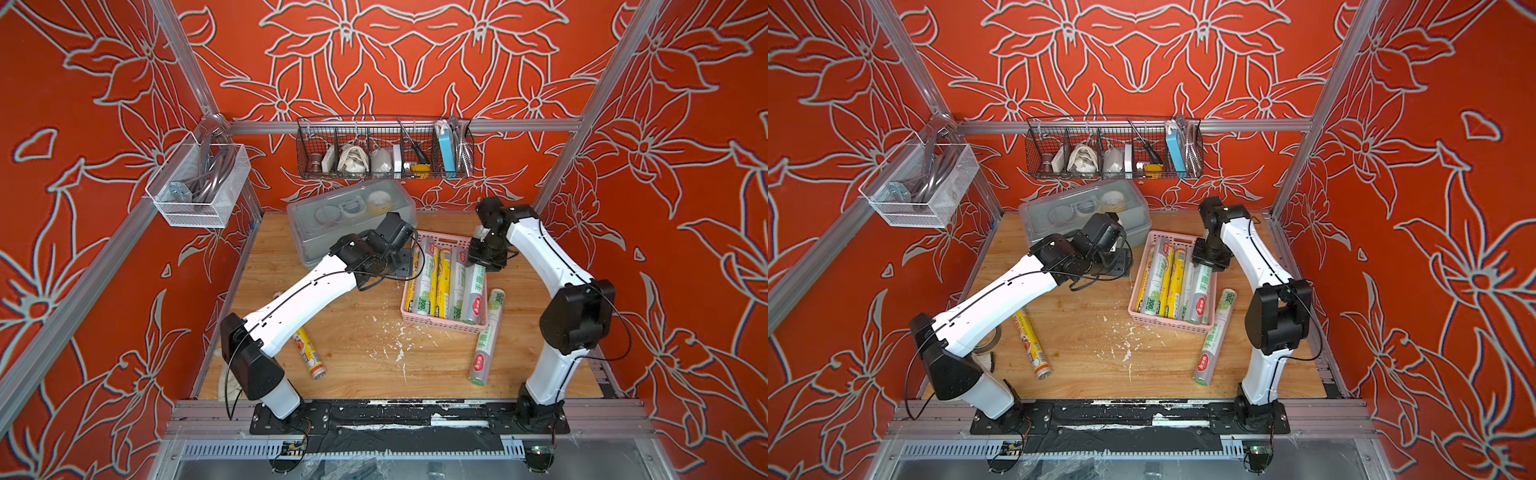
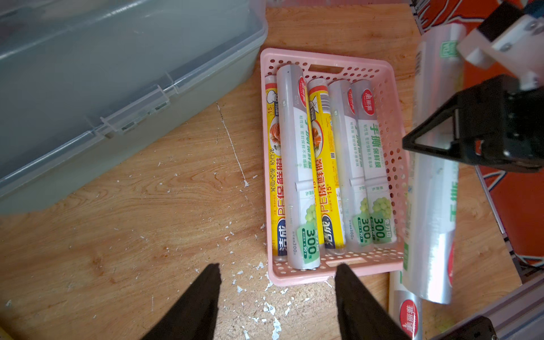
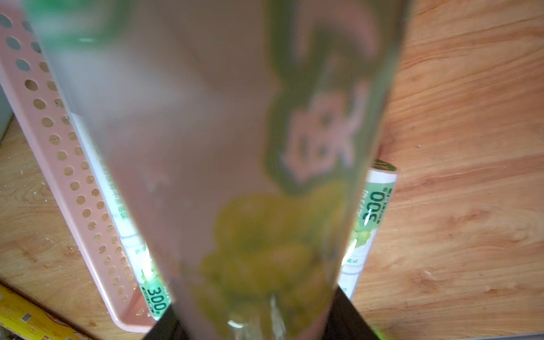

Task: Put the plastic wrap into the basket
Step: Pick up the plastic wrap from the center of the board.

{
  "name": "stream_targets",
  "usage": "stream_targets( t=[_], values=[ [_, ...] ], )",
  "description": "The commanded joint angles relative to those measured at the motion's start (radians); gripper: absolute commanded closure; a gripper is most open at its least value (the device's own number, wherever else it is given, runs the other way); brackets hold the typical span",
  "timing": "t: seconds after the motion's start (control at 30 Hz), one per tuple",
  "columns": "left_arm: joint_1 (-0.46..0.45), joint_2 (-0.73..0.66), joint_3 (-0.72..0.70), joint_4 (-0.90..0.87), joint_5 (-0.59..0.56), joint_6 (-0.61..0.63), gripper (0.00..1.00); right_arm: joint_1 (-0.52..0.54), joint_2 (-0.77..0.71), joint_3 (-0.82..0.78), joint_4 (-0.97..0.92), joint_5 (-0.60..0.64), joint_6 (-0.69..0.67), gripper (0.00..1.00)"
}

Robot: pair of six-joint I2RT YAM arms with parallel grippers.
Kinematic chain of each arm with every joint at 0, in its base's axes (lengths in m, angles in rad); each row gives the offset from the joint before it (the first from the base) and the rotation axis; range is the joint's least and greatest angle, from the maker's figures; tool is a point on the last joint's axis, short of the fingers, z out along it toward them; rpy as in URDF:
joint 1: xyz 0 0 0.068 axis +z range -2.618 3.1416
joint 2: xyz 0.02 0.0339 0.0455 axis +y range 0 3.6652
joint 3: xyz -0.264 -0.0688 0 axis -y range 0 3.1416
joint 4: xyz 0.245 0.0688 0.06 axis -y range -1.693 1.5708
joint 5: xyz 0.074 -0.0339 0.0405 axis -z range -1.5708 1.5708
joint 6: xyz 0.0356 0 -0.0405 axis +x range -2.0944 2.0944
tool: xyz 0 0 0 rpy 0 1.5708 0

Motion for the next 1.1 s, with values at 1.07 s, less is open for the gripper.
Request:
stream_targets(
  t=[1.07],
  values=[
    [0.000,-0.048,-0.028,-0.040,-0.064,0.028,0.37,0.143,0.318,0.235,0.063,-0.031,0.057,0.52]
  ],
)
